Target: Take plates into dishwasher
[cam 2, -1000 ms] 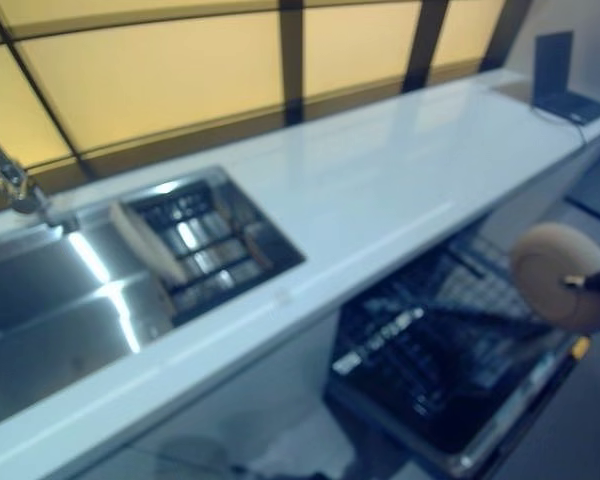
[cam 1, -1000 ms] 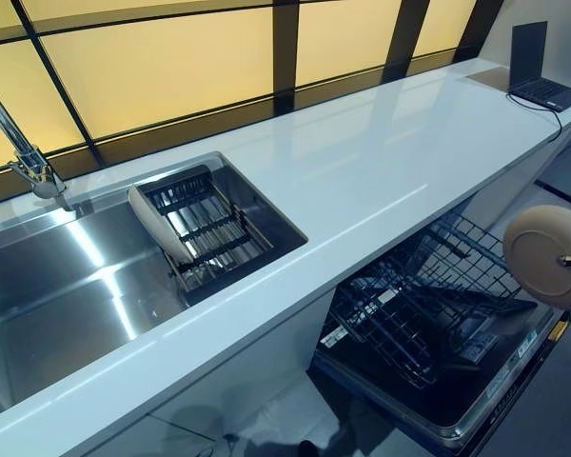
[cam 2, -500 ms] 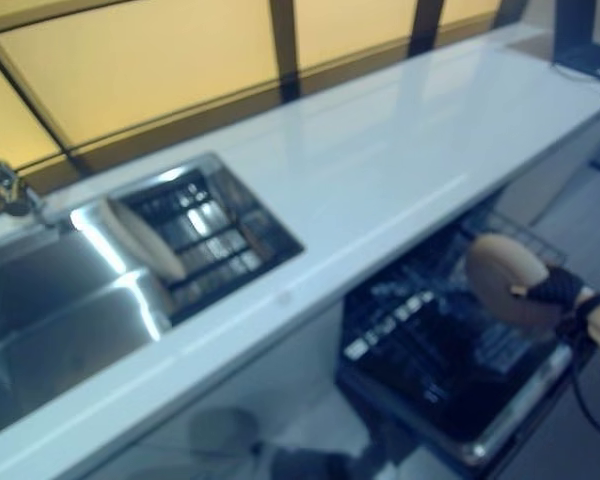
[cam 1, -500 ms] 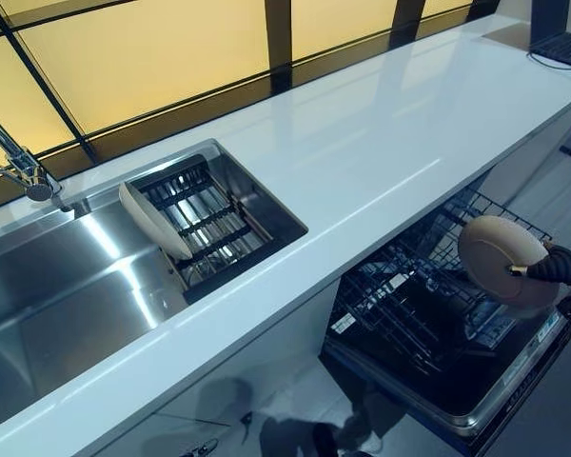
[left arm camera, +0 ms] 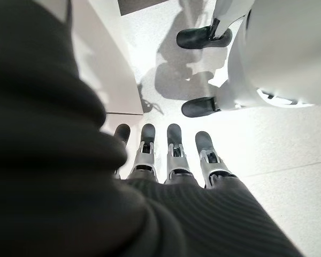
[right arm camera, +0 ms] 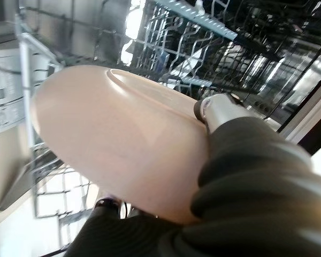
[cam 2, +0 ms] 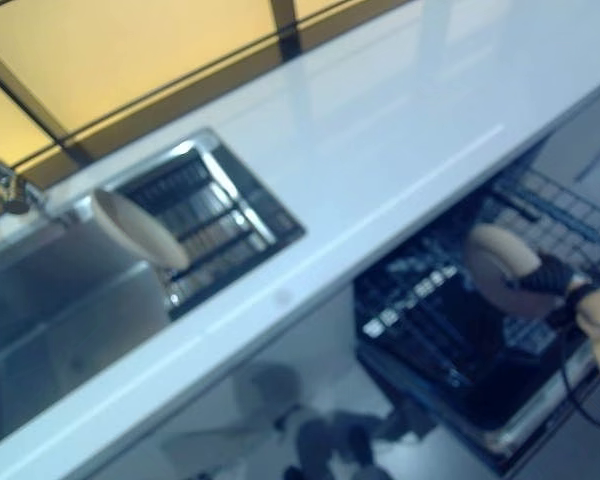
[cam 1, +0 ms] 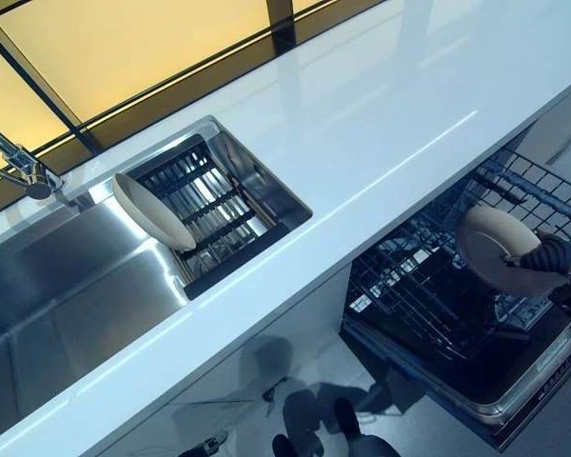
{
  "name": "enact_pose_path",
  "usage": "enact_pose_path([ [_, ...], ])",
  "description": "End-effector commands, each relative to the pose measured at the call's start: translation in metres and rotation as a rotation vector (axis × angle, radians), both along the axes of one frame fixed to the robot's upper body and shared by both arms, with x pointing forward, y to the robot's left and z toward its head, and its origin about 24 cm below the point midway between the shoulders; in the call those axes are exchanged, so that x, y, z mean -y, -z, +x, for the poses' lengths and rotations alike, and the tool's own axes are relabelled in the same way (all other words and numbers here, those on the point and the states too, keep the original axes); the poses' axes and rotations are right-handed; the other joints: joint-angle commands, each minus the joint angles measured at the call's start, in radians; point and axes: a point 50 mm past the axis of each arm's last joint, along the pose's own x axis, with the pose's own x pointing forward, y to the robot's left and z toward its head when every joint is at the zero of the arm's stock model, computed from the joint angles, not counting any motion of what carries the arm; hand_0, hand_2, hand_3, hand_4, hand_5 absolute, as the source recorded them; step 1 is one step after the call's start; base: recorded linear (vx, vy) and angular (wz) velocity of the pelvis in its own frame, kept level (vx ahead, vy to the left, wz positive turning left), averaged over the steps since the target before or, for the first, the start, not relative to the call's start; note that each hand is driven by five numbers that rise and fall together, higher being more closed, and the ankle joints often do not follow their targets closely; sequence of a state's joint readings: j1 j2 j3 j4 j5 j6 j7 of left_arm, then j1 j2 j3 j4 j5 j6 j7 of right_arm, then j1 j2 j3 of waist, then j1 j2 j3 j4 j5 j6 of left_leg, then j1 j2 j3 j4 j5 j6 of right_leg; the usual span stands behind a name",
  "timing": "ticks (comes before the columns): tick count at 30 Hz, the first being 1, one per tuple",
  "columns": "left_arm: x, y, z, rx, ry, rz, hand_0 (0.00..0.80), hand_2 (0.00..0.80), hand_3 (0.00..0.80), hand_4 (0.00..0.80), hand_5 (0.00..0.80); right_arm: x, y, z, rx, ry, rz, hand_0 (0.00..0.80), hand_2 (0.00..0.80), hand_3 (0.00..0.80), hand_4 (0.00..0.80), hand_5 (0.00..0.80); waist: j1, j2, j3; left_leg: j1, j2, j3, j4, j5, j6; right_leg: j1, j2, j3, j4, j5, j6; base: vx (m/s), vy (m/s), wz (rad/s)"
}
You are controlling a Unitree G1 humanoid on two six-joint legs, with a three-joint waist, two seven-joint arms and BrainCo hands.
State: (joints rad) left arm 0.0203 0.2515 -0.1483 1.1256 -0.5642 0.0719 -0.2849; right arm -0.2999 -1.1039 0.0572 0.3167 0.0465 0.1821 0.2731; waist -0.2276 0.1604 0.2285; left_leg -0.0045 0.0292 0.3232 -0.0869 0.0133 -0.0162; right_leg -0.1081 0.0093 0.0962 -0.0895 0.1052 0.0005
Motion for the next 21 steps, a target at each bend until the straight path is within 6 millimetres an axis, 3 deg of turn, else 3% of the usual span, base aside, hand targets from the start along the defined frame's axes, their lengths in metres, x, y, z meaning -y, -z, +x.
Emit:
enact_pose_path([
  [1, -0.012, -0.002, 0.003, 0.001, 0.021, 0.034, 0.0, 0.0, 0.0, 0.0, 0.0, -0.02, -0.023, 0.018, 0.118, -0.058, -0.017, 0.8, 0.8, 0.8, 0.8, 0.8, 0.028, -0.063, -0.021, 0.032, -0.027, -0.041, 0.0, -0.071, 0.021, 0.002, -0.02, -0.018, 0.002, -0.042, 0.04, -0.02, -0.002, 0.03],
  [12, -0.006, -0.003, 0.011, 0.02, 0.026, 0.027, 0.0, 0.0, 0.0, 0.0, 0.0, -0.029, -0.01, 0.025, 0.077, -0.066, -0.069, 0.8, 0.8, 0.8, 0.8, 0.8, 0.039, -0.054, -0.009, 0.027, -0.031, -0.049, 0.0, -0.068, 0.023, 0.0, -0.025, -0.026, 0.002, -0.042, 0.04, -0.007, 0.002, 0.02],
  [21, -0.001, -0.004, 0.016, 0.032, 0.037, 0.021, 0.0, 0.0, 0.0, 0.0, 0.0, -0.021, -0.003, 0.028, 0.061, 0.024, -0.284, 0.8, 0.8, 0.8, 0.8, 0.8, 0.052, -0.043, 0.001, 0.024, -0.033, -0.055, 0.0, -0.065, 0.024, 0.002, -0.03, -0.032, 0.002, -0.041, 0.041, 0.0, 0.003, 0.03],
])
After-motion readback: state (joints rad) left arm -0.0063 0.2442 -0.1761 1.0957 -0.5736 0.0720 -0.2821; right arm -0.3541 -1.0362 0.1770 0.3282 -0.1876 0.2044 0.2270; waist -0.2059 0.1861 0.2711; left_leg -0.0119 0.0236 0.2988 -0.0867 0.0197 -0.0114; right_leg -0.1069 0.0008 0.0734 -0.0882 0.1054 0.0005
